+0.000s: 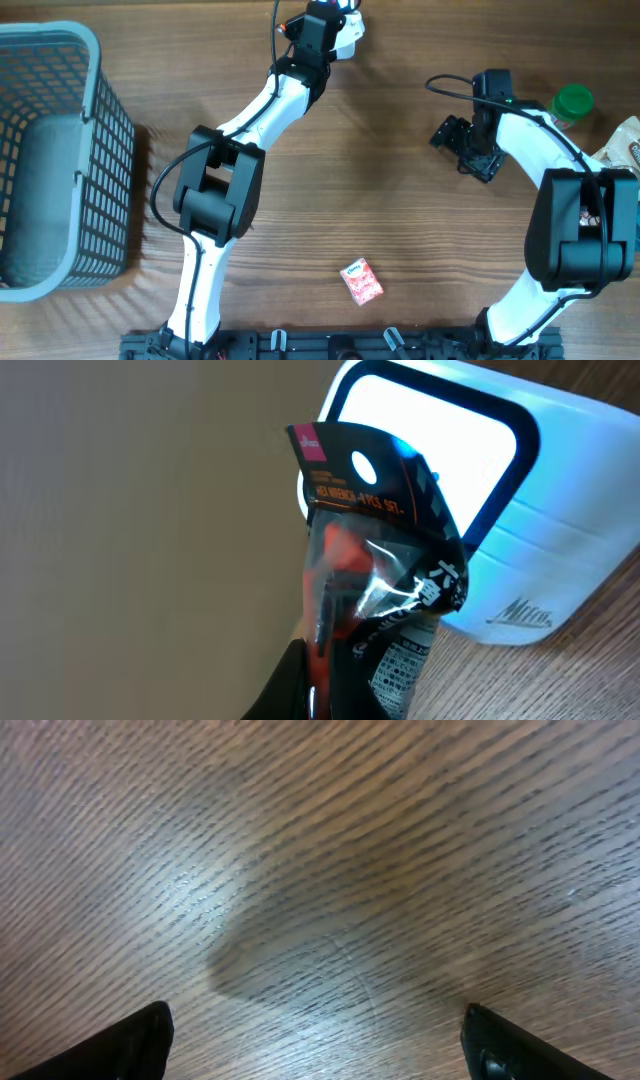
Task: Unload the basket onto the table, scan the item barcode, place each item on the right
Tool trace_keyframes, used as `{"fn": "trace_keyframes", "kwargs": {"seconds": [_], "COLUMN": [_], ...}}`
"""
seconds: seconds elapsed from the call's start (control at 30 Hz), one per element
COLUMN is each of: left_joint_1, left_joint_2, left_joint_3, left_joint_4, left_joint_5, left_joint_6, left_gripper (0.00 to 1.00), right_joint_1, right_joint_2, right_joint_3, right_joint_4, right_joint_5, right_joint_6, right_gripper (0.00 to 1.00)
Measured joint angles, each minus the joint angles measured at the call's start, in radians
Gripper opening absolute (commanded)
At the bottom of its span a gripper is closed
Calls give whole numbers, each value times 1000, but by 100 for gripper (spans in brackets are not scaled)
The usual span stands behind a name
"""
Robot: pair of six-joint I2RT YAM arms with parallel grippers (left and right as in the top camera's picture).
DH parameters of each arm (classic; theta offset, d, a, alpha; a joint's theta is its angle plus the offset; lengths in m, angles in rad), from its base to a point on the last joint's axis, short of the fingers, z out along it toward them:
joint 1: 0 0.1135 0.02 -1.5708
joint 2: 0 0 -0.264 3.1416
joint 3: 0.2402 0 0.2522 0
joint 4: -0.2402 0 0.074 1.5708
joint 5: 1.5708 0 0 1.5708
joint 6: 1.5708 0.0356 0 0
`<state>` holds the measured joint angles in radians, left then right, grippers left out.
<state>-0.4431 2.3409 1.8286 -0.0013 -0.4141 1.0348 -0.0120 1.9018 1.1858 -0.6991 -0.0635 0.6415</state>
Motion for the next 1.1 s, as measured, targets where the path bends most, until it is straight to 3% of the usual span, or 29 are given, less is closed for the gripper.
{"fn": "trace_keyframes", "kwargs": {"seconds": [0.3, 0.4, 0.5, 0.57, 0.67, 0.8, 1.0, 1.1], "left_joint_1": [8, 6, -2, -16, -61, -156, -252, -266], "left_joint_2": [0, 2, 1, -18, -105, -277, -338, -336], "left_joint_3": [3, 3, 9, 9, 16, 23, 30, 30], "left_joint_4": [-95, 1, 34, -21, -212, -428, -527, -525], "left_joint_5": [-1, -24, -80, -104, -98, 12, 314, 377], "left_joint_6": [85, 79, 51, -11, -156, -390, -633, -708], "left_gripper": [4, 4, 4, 4, 4, 4, 4, 4], "right_joint_1": [0, 0, 0, 0, -19, -212, -529, -560], "right_joint_2": [0, 0, -1, -20, -136, -471, -927, -1053], "right_joint_3": [0, 0, 0, 1, 18, 62, 153, 163], "right_joint_4": [4, 6, 45, 52, 37, -40, -164, -221], "right_joint_5": [-7, -7, -7, -7, -46, -172, -215, -244], "right_joint_6": [2, 4, 0, -7, -13, -15, -64, -71], "right_gripper": [92, 81, 82, 92, 92, 93, 97, 97]}}
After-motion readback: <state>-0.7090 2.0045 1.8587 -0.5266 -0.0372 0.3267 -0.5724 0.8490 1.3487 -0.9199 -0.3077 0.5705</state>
